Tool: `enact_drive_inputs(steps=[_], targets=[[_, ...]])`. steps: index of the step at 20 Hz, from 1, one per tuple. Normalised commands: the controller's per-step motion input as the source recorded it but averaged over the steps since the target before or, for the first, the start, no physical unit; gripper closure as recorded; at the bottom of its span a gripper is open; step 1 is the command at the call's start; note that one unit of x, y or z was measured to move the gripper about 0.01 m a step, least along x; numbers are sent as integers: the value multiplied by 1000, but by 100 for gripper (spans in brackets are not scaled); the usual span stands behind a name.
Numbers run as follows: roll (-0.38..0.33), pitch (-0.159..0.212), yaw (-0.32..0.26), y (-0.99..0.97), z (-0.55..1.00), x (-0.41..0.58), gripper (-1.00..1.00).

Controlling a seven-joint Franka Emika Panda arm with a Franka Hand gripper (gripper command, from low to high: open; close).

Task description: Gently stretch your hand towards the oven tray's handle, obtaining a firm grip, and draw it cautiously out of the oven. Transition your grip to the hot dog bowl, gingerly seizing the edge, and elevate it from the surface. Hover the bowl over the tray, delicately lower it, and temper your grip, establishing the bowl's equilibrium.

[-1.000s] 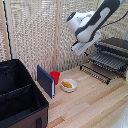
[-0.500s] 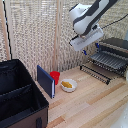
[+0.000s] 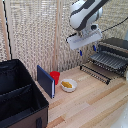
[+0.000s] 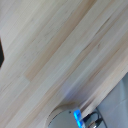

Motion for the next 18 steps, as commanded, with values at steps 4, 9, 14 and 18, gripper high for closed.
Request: enact_drive_inputs(steps=[4, 9, 14, 18], targets=[[174, -43, -117, 450, -187, 0, -100], [116, -11, -60, 382, -291, -25, -100], [85, 0, 5, 217, -343, -104, -100], [29, -3, 8, 171, -406, -119, -100]])
